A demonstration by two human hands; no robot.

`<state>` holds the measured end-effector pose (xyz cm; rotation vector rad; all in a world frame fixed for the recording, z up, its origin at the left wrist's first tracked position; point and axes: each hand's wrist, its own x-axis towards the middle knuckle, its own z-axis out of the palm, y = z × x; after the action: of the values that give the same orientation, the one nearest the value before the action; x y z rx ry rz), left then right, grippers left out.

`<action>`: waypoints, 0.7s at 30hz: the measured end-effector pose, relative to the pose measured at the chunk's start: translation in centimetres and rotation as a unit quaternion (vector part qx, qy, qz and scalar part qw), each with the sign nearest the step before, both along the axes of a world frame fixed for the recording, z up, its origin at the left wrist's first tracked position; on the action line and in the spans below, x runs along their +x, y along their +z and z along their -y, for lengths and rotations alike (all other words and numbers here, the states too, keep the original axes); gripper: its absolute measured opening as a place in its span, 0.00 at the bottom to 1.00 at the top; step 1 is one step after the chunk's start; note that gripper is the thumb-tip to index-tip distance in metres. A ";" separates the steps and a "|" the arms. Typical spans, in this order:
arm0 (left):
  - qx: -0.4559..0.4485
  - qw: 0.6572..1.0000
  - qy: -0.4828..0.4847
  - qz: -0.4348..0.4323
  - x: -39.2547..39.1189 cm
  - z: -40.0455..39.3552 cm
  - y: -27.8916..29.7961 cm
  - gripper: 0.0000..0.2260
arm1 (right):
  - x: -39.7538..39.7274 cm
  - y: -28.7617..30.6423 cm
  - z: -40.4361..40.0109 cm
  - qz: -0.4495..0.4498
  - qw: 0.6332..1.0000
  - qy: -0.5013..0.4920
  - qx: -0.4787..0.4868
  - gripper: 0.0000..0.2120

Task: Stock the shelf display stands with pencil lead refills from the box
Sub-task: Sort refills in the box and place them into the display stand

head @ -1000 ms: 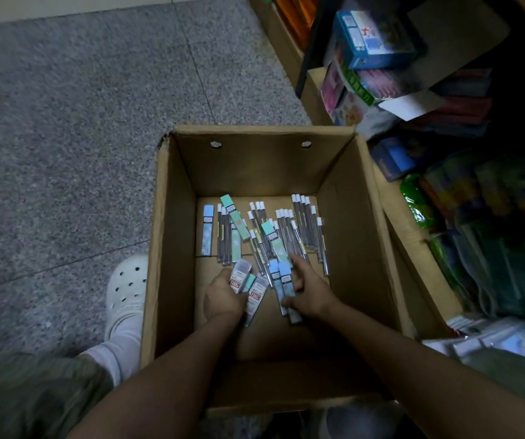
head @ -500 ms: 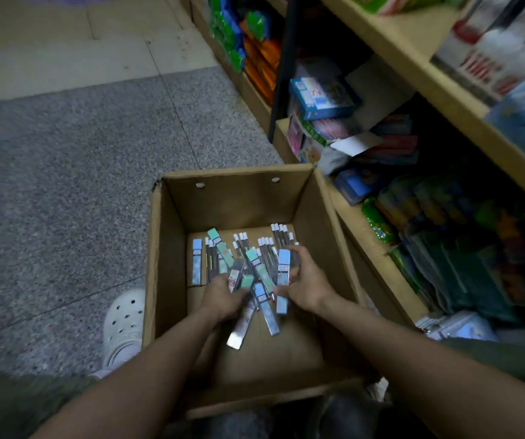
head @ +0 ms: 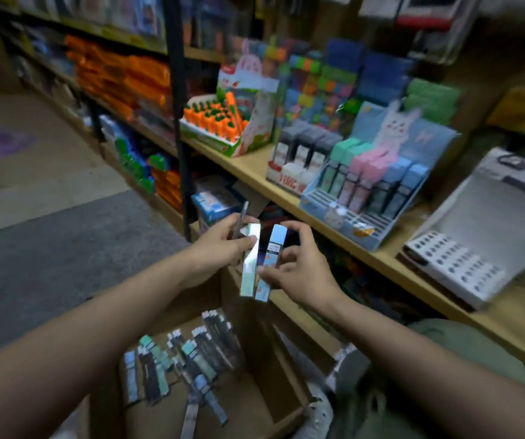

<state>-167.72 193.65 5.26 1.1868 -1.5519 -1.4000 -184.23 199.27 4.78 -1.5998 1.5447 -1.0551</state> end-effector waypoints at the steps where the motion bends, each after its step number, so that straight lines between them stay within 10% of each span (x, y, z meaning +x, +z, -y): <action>1: -0.003 1.000 -0.011 -0.007 -1.0 0.2 0.6 0.10 | -0.9 1.1 -0.3 0.002 1.000 -0.014 -0.017 0.33; 21: 0.041 0.980 -0.044 -0.188 -8.5 3.9 4.2 0.12 | -15.8 11.3 1.8 -0.220 0.924 -0.228 -0.213 0.16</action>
<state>-176.18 189.75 9.48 0.8446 -1.3026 -1.6501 -199.98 197.48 16.07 -1.9135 2.1793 -1.4249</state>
